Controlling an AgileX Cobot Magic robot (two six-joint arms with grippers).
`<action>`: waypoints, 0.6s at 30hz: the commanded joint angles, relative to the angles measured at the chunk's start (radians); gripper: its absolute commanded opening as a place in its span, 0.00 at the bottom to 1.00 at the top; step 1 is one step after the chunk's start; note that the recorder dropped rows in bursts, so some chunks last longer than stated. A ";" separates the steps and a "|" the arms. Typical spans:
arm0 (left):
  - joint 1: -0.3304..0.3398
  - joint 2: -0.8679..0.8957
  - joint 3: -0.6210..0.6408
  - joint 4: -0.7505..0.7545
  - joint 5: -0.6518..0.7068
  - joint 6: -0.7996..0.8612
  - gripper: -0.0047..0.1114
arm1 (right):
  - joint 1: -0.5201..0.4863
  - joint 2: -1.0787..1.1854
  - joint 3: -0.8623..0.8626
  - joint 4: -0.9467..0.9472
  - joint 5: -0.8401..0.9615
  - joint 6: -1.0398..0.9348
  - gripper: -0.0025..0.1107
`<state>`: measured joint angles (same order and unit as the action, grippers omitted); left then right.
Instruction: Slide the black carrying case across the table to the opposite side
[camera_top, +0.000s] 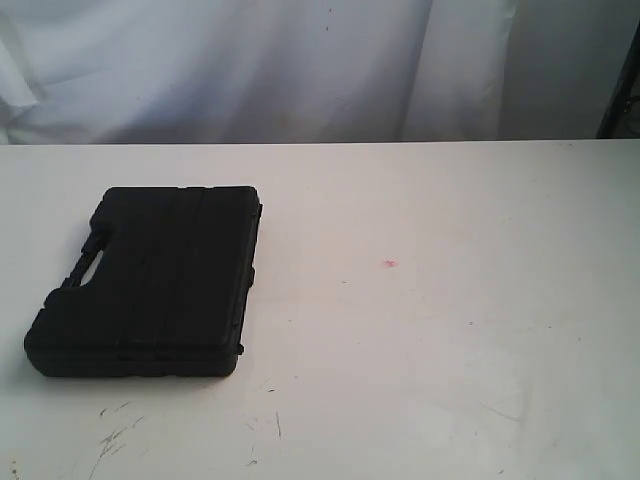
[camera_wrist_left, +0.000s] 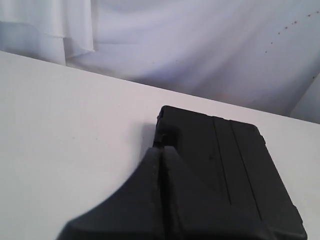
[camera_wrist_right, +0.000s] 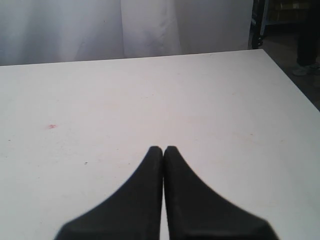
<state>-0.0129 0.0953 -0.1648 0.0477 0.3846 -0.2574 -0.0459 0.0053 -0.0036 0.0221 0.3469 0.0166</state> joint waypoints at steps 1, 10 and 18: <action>0.002 -0.050 0.072 -0.076 -0.049 0.106 0.04 | -0.006 -0.005 0.004 0.005 -0.001 -0.002 0.02; 0.002 -0.095 0.159 -0.109 -0.048 0.165 0.04 | -0.006 -0.005 0.004 0.005 -0.001 -0.002 0.02; 0.002 -0.095 0.165 -0.090 -0.051 0.170 0.04 | -0.006 -0.005 0.004 0.005 -0.001 -0.002 0.02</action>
